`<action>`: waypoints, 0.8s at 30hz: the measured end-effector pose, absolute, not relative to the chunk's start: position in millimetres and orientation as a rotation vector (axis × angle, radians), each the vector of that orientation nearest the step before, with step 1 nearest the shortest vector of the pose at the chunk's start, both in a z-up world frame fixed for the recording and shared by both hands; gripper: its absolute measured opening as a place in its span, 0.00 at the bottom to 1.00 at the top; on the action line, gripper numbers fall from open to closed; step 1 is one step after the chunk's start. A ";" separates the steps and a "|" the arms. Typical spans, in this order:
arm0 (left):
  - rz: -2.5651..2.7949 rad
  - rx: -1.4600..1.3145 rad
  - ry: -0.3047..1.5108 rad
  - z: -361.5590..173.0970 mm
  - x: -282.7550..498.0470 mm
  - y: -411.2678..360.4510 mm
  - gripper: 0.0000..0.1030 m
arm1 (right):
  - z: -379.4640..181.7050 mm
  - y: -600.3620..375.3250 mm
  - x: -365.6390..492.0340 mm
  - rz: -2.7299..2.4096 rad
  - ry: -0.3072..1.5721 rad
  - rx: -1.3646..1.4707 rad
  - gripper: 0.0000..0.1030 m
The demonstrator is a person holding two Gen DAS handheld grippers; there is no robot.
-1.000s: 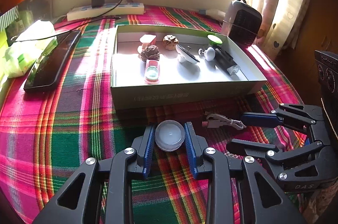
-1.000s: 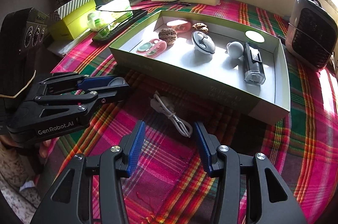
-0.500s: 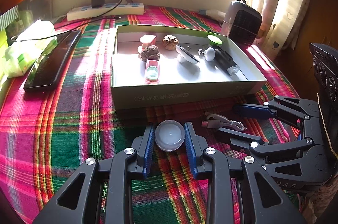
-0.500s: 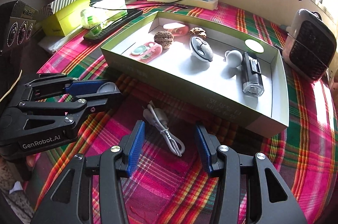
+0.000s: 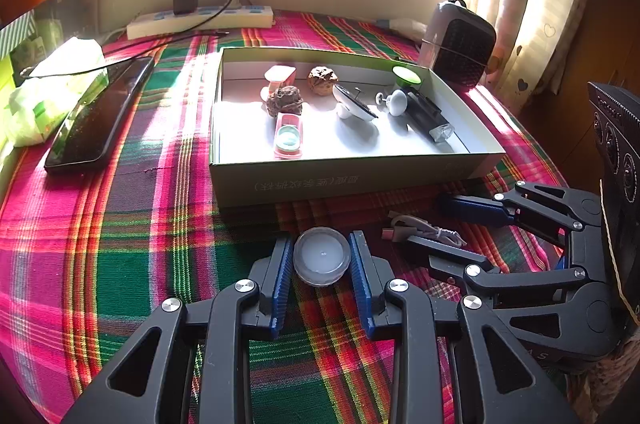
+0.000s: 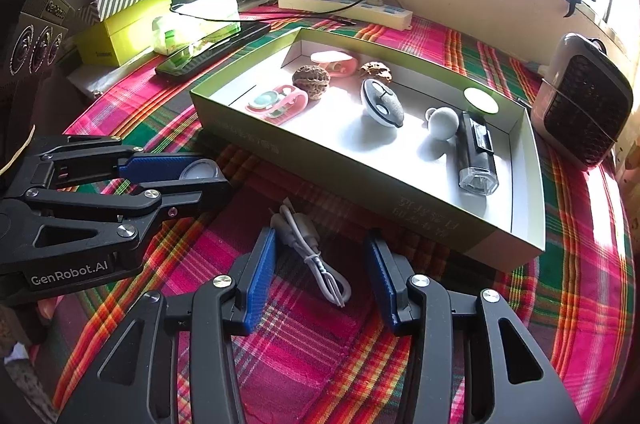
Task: Organize objects
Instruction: 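Close the right gripper on the white coiled cable while the left gripper holds the cup, then carry the white cup into the box while the right gripper carries the cable there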
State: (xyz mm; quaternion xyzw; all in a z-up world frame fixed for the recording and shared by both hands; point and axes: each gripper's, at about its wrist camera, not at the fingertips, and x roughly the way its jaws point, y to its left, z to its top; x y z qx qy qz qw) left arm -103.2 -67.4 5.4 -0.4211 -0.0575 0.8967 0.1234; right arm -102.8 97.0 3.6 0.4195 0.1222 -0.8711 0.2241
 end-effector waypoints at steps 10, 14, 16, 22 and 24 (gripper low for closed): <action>2.616 -1.228 -0.168 5.0 -103.2 -67.3 0.26 | 3.6 94.7 -98.5 -2.398 0.330 1.142 0.27; 2.615 -1.228 -0.169 4.8 -103.1 -67.3 0.26 | 3.9 96.4 -98.5 -2.401 0.314 1.145 0.21; 2.616 -1.228 -0.166 4.7 -103.1 -67.1 0.26 | 3.9 97.3 -98.9 -2.404 0.303 1.148 0.19; 2.616 -1.228 -0.168 4.4 -103.1 -66.9 0.26 | 3.8 98.1 -98.4 -2.407 0.288 1.150 0.19; 2.616 -1.228 -0.167 4.4 -103.1 -66.7 0.26 | 3.9 98.9 -98.6 -2.408 0.281 1.152 0.19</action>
